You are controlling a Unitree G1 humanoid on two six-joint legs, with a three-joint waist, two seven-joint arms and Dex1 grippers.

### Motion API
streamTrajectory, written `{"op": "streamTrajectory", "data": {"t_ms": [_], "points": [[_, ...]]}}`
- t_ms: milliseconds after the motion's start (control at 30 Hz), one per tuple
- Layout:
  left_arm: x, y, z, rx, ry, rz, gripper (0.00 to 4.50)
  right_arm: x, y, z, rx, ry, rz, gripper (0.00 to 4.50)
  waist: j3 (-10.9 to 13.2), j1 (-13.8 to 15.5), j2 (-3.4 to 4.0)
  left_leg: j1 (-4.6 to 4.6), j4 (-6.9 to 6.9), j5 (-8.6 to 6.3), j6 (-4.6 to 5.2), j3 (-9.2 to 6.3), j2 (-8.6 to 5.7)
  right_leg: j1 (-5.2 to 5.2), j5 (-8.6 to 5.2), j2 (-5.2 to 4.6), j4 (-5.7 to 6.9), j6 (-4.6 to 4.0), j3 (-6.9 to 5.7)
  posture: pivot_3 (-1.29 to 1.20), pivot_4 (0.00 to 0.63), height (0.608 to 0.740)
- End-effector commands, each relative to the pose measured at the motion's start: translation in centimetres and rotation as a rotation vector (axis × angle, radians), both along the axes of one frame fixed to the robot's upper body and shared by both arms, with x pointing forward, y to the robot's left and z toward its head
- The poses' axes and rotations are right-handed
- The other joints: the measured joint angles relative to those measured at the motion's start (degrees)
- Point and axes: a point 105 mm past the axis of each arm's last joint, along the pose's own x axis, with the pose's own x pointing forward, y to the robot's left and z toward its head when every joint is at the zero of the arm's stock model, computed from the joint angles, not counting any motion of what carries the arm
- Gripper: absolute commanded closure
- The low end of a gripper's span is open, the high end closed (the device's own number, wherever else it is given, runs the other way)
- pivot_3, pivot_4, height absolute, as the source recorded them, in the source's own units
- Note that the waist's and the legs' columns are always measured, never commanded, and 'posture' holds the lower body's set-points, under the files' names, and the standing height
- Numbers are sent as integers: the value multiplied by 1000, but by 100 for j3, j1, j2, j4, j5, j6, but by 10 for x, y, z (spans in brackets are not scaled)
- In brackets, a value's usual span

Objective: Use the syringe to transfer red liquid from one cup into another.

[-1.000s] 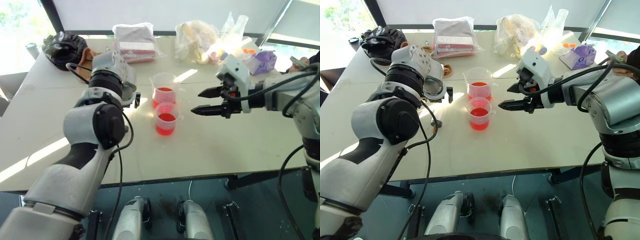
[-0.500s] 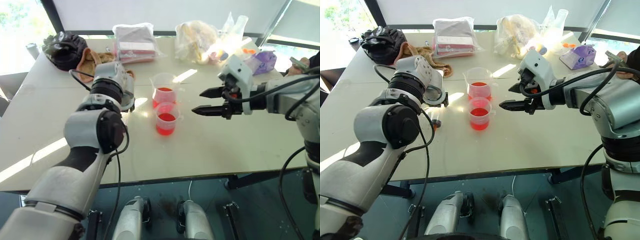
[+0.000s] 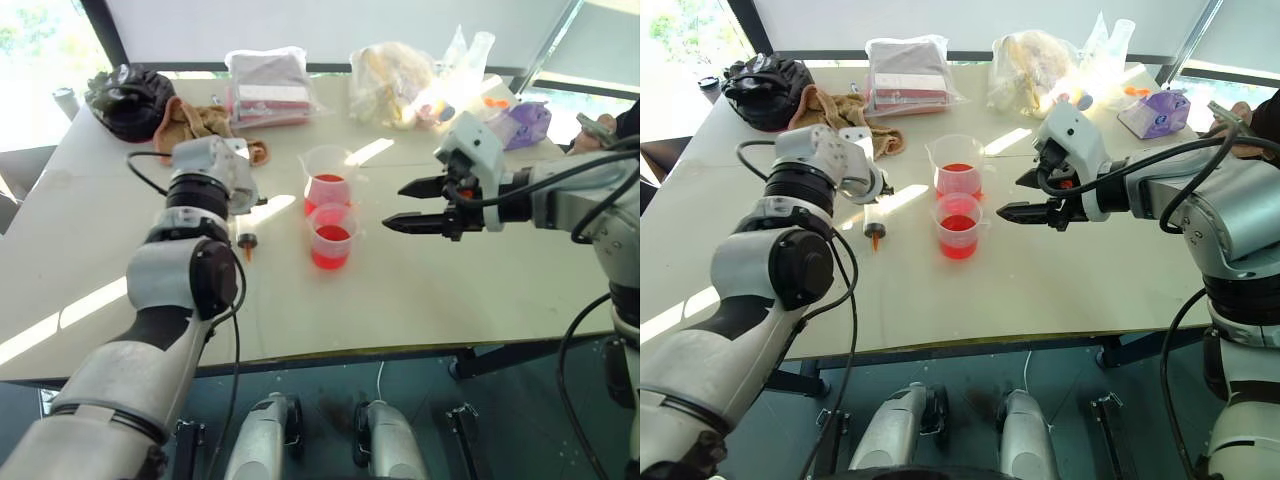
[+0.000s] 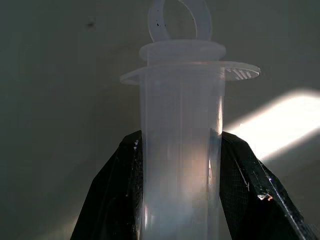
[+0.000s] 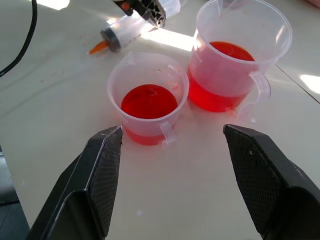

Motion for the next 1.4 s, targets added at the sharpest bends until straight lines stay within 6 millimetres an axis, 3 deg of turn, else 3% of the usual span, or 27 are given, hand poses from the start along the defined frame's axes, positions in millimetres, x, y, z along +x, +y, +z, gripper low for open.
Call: {"op": "streamTrajectory", "data": {"t_ms": [33,100,233,333,433,567,633,667,867,1000,1167,1400], "points": [[9,6,98,-26,-406,-98,3041,0,-2,16,22,-71,-9,1129,0,-8,-1,-6,0,0,0,0,0,-6,0,1,-1,0,0,0,150,740],[5,5,128,-29,-530,-164,3041,1,-3,17,31,-82,-18,1129,0,-3,-1,-13,-8,0,0,6,-1,-12,0,3,-4,0,-1,0,150,740],[-12,-23,201,-148,-910,-373,3041,6,-8,26,61,-142,-46,1129,0,34,0,-12,-9,0,0,7,-3,-5,0,4,-12,0,-8,0,150,740],[-23,-51,216,-245,-1079,-555,3041,13,-11,34,99,-194,-85,1129,0,27,0,-6,-3,0,1,6,-4,11,0,3,-18,0,-12,0,150,740],[-32,-86,206,-280,-1153,-742,3041,16,-10,44,149,-251,-106,1129,0,21,0,2,-3,0,3,6,-4,18,0,6,-18,0,-14,0,150,740],[-36,-112,182,-322,-1149,-877,3041,14,-9,52,183,-291,-112,1129,-1,1,1,3,-1,3,9,11,-3,20,0,12,-16,1,-14,0,150,740],[-33,-125,157,-95,-1176,-932,3041,12,-11,61,222,-329,-128,1129,-1,-2,1,3,0,10,23,11,-2,20,0,16,-15,2,-14,0,150,740],[-33,-128,149,-86,-1180,-946,3041,11,-12,65,245,-342,-136,1129,-1,-1,1,3,0,10,25,11,-2,20,0,15,-14,2,-14,0,150,740],[-31,-128,118,-76,-1253,-937,3041,8,-4,86,375,-376,-131,1129,-1,16,1,2,9,4,35,8,0,22,0,12,-13,2,-14,0,150,740],[-26,-124,109,-126,-1257,-894,3041,8,-2,92,404,-374,-130,1129,-1,30,1,1,12,1,39,4,0,23,0,10,-13,2,-16,0,150,740],[-25,-127,87,-184,-1230,-864,3041,21,7,109,501,-298,-159,1129,-1,11,3,2,16,-2,45,3,0,24,0,9,-11,2,-16,0,150,740],[-25,-128,72,-186,-1205,-855,3041,37,22,113,555,-200,-210,1129,-2,8,3,1,15,-2,46,4,0,24,0,10,-12,2,-17,0,150,740]]}}
